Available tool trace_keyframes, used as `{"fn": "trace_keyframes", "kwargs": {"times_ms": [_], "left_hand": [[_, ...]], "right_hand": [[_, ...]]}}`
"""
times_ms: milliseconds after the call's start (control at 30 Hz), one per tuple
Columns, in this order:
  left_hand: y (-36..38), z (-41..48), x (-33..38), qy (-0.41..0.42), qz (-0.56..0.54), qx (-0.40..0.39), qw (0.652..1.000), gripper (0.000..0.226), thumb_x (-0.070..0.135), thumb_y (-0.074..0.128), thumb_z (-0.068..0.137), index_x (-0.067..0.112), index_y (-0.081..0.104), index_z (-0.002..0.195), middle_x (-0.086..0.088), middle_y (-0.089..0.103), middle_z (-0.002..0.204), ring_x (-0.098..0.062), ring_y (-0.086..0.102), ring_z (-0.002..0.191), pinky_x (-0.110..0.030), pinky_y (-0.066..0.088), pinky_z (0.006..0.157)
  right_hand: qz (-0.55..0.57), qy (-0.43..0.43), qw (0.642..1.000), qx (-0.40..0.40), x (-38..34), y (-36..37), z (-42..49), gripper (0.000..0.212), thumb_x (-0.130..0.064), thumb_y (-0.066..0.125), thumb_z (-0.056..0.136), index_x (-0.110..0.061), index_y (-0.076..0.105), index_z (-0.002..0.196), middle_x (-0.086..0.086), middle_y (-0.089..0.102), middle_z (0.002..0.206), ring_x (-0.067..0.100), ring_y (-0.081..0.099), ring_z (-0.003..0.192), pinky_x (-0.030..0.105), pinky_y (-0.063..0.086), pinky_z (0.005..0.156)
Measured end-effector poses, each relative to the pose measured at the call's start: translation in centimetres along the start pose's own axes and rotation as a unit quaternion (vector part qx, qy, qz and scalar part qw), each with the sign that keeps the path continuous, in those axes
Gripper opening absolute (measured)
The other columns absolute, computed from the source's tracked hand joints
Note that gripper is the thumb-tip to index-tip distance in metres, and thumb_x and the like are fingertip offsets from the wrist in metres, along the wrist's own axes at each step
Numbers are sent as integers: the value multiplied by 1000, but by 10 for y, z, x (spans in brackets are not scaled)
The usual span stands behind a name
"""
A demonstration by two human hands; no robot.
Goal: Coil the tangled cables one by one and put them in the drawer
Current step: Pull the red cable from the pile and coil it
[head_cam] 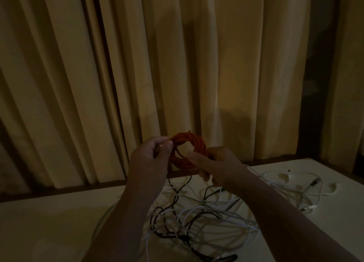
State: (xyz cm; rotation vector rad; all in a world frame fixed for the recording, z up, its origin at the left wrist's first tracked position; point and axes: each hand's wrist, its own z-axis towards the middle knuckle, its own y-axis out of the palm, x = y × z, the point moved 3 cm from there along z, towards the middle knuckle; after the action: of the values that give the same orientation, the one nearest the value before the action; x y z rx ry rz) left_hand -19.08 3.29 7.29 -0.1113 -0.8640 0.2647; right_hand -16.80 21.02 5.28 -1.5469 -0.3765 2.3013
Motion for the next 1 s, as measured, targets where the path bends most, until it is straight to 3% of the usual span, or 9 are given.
{"fn": "trace_keyframes", "kwargs": {"times_ms": [100, 233, 300, 400, 533, 633, 767, 1000], "left_hand": [[4, -3, -1, -26, -37, 10, 999, 19, 21, 54, 102, 27, 71, 97, 12, 66, 77, 7, 58, 60, -7, 41, 51], [9, -7, 5, -45, -101, -19, 994, 23, 8, 48, 103, 10, 70, 98, 3, 64, 73, 5, 56, 53, -9, 41, 47], [10, -8, 8, -55, -144, -52, 987, 23, 3, 46, 102, 4, 68, 97, 3, 64, 67, 2, 56, 51, -11, 43, 46], [12, -10, 11, -38, -148, -104, 983, 24, 1, 44, 102, 7, 66, 93, 14, 59, 57, 1, 55, 53, -12, 44, 49], [11, -9, 11, -28, -145, -125, 981, 23, 0, 48, 101, 12, 64, 91, 14, 61, 62, -2, 57, 57, -14, 46, 53], [6, -6, 9, 36, -44, -92, 994, 21, 10, 60, 98, 26, 69, 88, 13, 66, 72, -3, 61, 68, -16, 47, 60], [0, -5, 13, 79, 39, -66, 994, 16, 19, 64, 95, 30, 69, 85, 15, 67, 80, -3, 63, 76, -12, 46, 61], [-10, 3, 9, 73, 30, -48, 996, 17, 17, 63, 95, 28, 68, 84, 9, 66, 77, -7, 62, 74, -20, 47, 62]], "right_hand": [[-30, 40, 999, 4, 5, 6, 3, 47, -50, 54, 98, -13, 72, 75, -2, 70, 65, 10, 63, 61, 32, 49, 59], [33, 54, 998, -31, 1, 3, 2, 11, -26, 61, 98, -20, 67, 104, 4, 76, 79, 20, 71, 72, 38, 53, 64], [78, 28, 993, -84, -4, 2, 1, 33, -15, 68, 92, -28, 60, 121, 9, 77, 97, 27, 75, 89, 45, 56, 77], [177, 31, 976, -126, -2, 0, -2, 67, -7, 71, 79, -25, 50, 140, 15, 72, 117, 40, 70, 105, 60, 52, 94], [344, 50, 925, -155, -3, -2, -5, 61, 8, 53, 85, -21, 53, 139, 24, 68, 122, 47, 70, 97, 47, 57, 79], [381, 62, 910, -154, -6, -2, -6, 58, 8, 46, 82, -16, 54, 134, 26, 70, 115, 42, 71, 91, 39, 57, 69], [438, 67, 884, -151, -8, -2, -8, 61, 6, 41, 74, -14, 54, 130, 24, 71, 104, 40, 71, 86, 40, 57, 69], [456, 42, 877, -149, -9, -5, -3, 64, 3, 44, 67, -15, 60, 127, 27, 67, 106, 40, 69, 84, 39, 54, 67]]}}
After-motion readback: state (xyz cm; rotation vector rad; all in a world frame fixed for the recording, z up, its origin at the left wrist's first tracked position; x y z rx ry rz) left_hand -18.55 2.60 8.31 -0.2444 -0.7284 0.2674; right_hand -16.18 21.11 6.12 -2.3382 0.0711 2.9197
